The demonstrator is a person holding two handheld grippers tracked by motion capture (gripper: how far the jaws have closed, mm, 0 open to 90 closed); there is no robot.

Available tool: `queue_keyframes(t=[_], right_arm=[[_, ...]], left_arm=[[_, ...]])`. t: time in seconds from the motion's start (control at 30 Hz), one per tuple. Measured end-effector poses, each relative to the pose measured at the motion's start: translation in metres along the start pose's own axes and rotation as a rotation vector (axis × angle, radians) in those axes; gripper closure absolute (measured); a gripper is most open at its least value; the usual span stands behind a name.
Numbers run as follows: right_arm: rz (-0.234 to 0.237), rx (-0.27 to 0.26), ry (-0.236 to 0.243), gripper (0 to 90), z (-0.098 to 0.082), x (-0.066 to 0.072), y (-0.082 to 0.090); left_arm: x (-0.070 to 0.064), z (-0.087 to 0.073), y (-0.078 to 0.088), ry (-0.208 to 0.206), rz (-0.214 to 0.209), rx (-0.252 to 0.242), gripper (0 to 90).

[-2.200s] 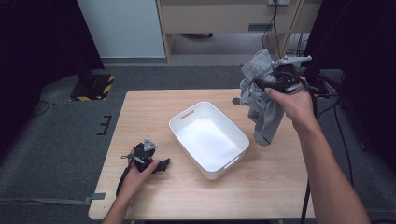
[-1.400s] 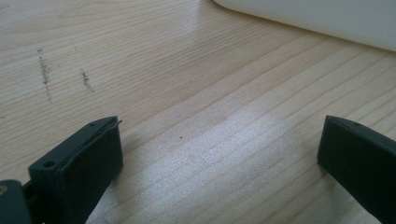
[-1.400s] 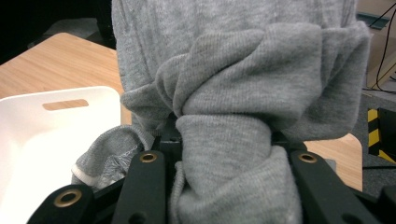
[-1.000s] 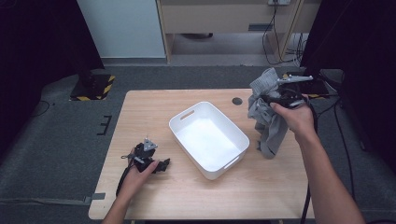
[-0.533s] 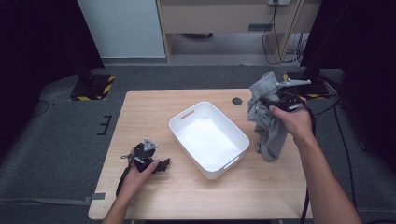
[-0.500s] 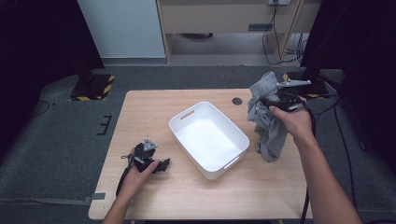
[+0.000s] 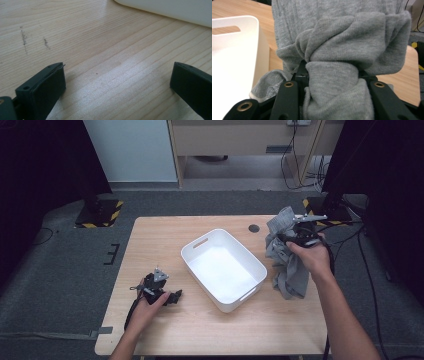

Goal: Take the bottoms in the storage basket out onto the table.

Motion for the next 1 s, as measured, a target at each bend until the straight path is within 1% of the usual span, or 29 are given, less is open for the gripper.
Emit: queue_keyframes(t=[0.23, 0.4, 0.57, 0.63, 0.7, 0.8, 0.93, 1.0], right_arm=[[-0.011, 0.017, -0.023, 58.3, -0.014, -0.001, -0.009], [-0.015, 0.034, -0.024, 57.8, -0.024, -0.001, -0.016], [-0.010, 0.039, -0.038, 56.5, -0.034, 0.000, -0.023], [-0.015, 0.044, -0.034, 55.4, -0.038, 0.000, -0.025], [-0.014, 0.045, -0.046, 54.1, -0.041, 0.000, -0.027], [-0.013, 0.055, -0.057, 52.6, -0.046, 0.000, -0.032], [-0.014, 0.089, -0.056, 49.1, -0.053, 0.003, -0.040], [-0.017, 0.096, -0.054, 48.1, -0.053, 0.004, -0.043]], left_arm=[[0.000, 0.000, 0.000, 0.000, 0.000, 0.000, 0.0], [0.000, 0.000, 0.000, -0.001, 0.001, 0.000, 0.0], [0.000, 0.000, 0.000, -0.001, 0.001, 0.000, 0.0], [0.000, 0.000, 0.000, 0.000, 0.002, -0.001, 0.0], [0.000, 0.000, 0.000, 0.000, 0.002, -0.001, 0.0], [0.000, 0.000, 0.000, 0.000, 0.002, -0.001, 0.0], [0.000, 0.000, 0.000, 0.000, 0.001, -0.001, 0.0], [0.000, 0.000, 0.000, 0.000, 0.001, -0.001, 0.0]])
Point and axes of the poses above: each handheld gripper's, and its own axes: y roughly backward along the jaws, z roughly out of its top, x roughly to its left, the point moved 6 cm from there along -y, roughly forward along the jaws, and after that the axes turned 7 degrees about y, right-handed, at the moved point
